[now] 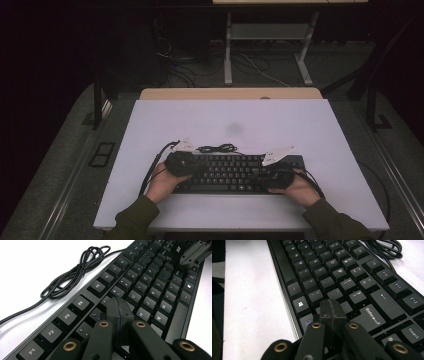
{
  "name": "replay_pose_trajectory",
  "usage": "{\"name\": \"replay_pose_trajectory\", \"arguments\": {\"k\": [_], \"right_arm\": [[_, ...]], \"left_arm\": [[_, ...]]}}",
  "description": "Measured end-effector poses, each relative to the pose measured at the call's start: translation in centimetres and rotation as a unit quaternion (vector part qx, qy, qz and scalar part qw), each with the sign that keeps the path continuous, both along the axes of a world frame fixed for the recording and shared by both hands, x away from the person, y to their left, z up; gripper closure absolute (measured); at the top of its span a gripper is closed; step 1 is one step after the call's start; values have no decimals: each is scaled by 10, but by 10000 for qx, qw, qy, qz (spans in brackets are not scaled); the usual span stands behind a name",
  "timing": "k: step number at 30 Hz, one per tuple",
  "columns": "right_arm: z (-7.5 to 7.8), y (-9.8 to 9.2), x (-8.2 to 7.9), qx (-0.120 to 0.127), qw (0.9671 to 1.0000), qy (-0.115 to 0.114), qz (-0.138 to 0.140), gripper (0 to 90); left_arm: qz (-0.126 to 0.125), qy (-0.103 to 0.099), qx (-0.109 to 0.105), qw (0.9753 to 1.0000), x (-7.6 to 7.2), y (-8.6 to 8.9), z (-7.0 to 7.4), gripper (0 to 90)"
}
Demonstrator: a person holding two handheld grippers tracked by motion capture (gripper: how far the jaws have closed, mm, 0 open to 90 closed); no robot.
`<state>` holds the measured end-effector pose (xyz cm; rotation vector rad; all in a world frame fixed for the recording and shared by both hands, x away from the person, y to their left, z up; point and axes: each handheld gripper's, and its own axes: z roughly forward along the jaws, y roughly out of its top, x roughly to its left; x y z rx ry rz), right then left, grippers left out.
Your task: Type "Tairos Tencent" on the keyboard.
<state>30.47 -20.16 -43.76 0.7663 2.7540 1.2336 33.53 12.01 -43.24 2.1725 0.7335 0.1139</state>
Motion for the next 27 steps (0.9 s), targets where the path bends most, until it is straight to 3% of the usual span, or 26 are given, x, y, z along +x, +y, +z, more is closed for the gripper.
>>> {"name": "replay_pose_trajectory", "arguments": {"k": [17,27], "right_arm": [[0,0,0,-1,10000,4,2,893],[0,0,0,-1,10000,10,6,893]], "left_arm": [[-80,36,126,9999,0,-2,-1,894],[-17,-14,-94,10000,-2,1,8,893]]}}
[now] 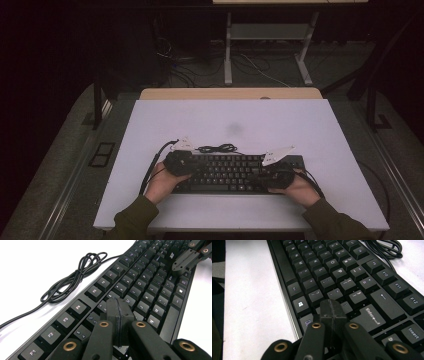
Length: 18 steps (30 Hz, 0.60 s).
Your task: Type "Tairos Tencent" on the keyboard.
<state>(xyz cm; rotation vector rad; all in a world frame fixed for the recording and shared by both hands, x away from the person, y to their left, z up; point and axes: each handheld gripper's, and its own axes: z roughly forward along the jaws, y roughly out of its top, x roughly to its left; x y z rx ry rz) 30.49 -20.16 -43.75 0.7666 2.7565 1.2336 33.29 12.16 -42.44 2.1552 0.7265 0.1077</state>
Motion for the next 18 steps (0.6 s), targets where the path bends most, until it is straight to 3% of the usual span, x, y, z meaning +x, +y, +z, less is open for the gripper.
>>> {"name": "replay_pose_trajectory", "arguments": {"k": [4,7,9,18], "right_arm": [[0,0,0,1,10000,7,-7,893],[0,0,0,5,10000,13,-6,893],[0,0,0,8,10000,13,-8,893],[0,0,0,12,10000,13,-10,893]], "left_arm": [[15,-48,-63,10000,0,2,2,886],[104,-89,-184,9997,-1,6,6,765],[149,-122,-257,9995,-2,9,8,744],[81,-230,-358,9991,-8,19,11,482]]}}
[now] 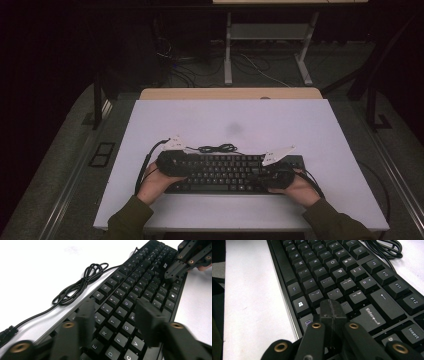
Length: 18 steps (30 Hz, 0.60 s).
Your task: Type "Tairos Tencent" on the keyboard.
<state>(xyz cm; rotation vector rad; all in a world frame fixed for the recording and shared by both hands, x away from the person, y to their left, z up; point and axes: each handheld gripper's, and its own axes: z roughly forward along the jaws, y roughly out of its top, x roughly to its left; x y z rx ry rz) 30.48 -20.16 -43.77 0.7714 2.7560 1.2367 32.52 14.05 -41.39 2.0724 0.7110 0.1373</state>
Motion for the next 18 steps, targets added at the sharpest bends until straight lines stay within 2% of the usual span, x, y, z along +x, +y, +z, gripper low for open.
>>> {"name": "replay_pose_trajectory", "arguments": {"k": [3,4,8,11,18], "right_arm": [[0,0,0,4,10000,-9,2,893],[0,0,0,4,10000,-9,2,893],[0,0,0,5,10000,-9,4,893],[0,0,0,8,10000,-7,3,893],[0,0,0,28,10000,-6,8,893]], "left_arm": [[8,-76,-40,10000,-2,5,-1,354],[18,-108,-46,9999,-3,6,-1,354],[33,-197,-10,9998,-6,12,-2,148],[60,-198,-22,9998,-8,15,-3,92],[31,-193,-13,9998,-9,15,-4,97]]}}
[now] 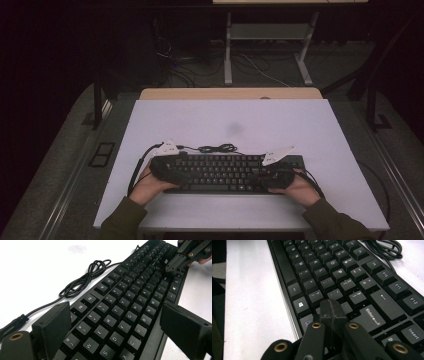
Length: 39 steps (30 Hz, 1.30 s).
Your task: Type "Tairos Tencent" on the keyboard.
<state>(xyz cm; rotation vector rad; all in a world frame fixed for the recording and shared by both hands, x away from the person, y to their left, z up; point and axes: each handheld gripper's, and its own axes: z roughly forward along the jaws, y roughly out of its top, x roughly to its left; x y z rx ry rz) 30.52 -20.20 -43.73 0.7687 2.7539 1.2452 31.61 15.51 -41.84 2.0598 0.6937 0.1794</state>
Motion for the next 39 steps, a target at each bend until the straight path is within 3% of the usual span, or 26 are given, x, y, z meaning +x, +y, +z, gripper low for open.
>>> {"name": "replay_pose_trajectory", "arguments": {"k": [8,22,27,39], "right_arm": [[6,-4,0,214,9997,-59,-33,890],[20,-6,4,505,9984,-174,-192,550],[25,-4,7,613,9968,-337,-381,401],[32,6,19,735,9948,-430,-567,276]], "left_arm": [[-12,-6,10,10000,-1,1,0,106],[-7,-9,2,10000,-2,1,0,123],[14,-12,-27,10000,-2,2,0,128],[39,-29,-58,10000,-2,3,1,131]]}}
